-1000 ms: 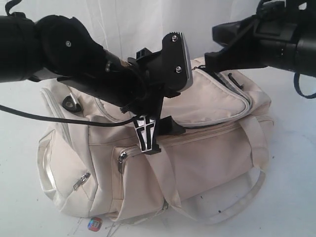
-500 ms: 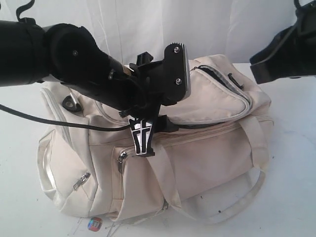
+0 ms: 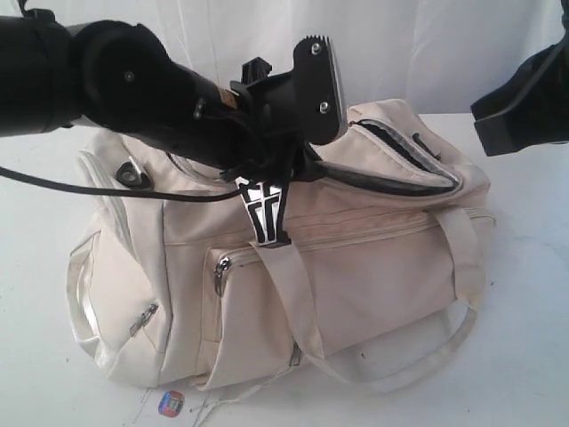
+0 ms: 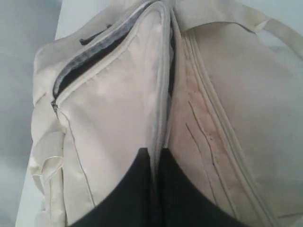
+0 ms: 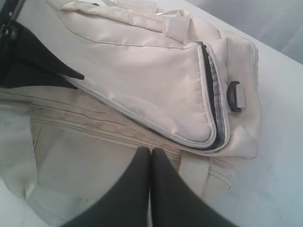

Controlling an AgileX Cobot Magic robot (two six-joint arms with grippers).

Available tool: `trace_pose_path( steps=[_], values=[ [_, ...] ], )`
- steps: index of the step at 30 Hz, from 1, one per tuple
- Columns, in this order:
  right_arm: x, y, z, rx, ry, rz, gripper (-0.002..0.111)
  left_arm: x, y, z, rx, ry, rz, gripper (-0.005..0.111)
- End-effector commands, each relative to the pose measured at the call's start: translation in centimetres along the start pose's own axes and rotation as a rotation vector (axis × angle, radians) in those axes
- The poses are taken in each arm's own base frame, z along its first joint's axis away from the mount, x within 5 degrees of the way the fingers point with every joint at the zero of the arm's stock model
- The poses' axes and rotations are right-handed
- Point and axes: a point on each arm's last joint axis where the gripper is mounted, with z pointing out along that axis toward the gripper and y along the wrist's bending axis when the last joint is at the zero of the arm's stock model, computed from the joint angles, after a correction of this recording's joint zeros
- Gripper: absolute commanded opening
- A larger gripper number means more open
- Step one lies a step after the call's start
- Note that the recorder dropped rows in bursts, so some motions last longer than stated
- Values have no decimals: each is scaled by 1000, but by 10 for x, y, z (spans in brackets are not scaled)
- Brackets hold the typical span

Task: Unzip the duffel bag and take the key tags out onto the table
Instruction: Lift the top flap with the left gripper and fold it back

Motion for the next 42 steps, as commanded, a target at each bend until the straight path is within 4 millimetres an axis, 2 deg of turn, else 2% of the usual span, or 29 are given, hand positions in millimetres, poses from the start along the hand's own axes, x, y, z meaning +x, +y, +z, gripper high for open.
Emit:
trace_pose_path(
  steps=[1,21,24,31,33,38,42],
  values=[
    [1,-2,-1,14,-4,0,0,-20,20,-17,-83,-73,-23,0],
    [2,-1,-1,12,0,0,0,-16,7,-19,89,6,-60,0],
    [2,-1,-1,12,0,0,0,-15,6,-19,104,14,-60,7],
    [2,-1,-1,12,1,0,0,-15,6,-19,104,14,-60,36],
    [2,-1,-1,12,1,0,0,-15,6,-19,104,14,-60,39],
    [2,-1,-1,12,1,0,0,-15,6,-19,101,12,-60,33],
    [2,-1,-1,12,1,0,0,-15,6,-19,99,11,-60,20]
  ],
)
